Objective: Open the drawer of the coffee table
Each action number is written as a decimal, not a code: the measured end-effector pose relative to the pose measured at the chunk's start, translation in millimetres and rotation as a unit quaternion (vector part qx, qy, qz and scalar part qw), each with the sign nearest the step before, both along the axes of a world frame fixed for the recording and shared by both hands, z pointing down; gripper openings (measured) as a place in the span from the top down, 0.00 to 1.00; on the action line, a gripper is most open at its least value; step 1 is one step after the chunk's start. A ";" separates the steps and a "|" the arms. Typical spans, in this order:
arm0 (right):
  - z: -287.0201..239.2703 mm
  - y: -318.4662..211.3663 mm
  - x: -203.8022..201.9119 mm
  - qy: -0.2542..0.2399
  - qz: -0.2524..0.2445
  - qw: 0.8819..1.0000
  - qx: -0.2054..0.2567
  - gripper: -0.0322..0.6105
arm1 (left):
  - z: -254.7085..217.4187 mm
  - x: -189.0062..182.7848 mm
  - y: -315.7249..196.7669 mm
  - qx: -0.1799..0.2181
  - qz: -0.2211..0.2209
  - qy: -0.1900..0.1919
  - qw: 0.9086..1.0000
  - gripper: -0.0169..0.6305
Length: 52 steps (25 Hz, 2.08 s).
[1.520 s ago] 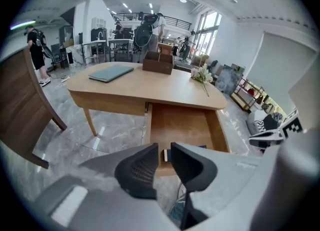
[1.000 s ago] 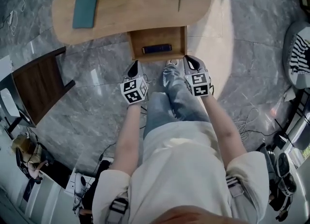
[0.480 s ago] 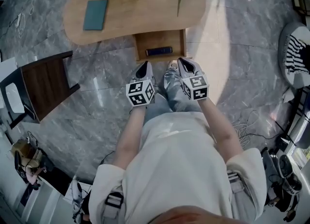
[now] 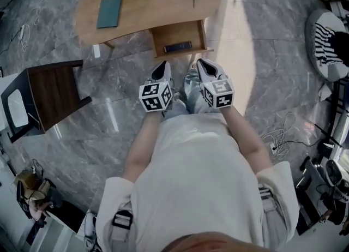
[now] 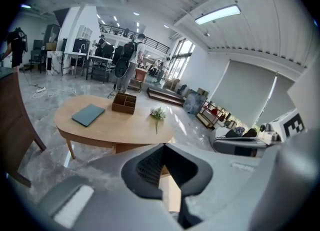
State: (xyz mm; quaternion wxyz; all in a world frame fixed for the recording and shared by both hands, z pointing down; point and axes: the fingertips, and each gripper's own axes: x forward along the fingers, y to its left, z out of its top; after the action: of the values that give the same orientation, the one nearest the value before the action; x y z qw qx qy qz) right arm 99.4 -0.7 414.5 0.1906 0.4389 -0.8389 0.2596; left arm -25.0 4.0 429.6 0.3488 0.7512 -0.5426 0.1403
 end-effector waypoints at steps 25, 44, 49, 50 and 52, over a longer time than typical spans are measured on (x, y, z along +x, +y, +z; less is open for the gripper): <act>-90.3 145.1 -16.4 -0.046 0.000 0.993 0.104 0.95 | -86.4 -19.6 146.3 0.076 0.023 0.003 0.997 0.97; -96.6 161.0 -13.1 -0.032 -0.014 0.992 0.122 0.95 | -89.5 -15.7 157.5 0.083 0.019 0.017 0.996 0.97; -93.5 158.5 -16.0 -0.037 -0.016 0.992 0.116 0.95 | -88.4 -17.5 156.3 0.083 0.019 0.020 0.996 0.97; -93.3 158.2 -16.7 -0.038 -0.016 0.992 0.115 0.95 | -88.8 -17.9 156.2 0.084 0.019 0.020 0.996 0.97; -92.7 156.8 -17.4 -0.037 -0.018 0.993 0.113 0.95 | -88.8 -18.7 155.6 0.083 0.017 0.021 0.996 0.97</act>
State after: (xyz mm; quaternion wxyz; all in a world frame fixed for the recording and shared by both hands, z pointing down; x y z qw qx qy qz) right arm 82.0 156.1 321.8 0.1129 0.4323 -0.8772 0.1756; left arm -43.7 159.6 340.8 0.2939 0.7894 -0.5322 0.0851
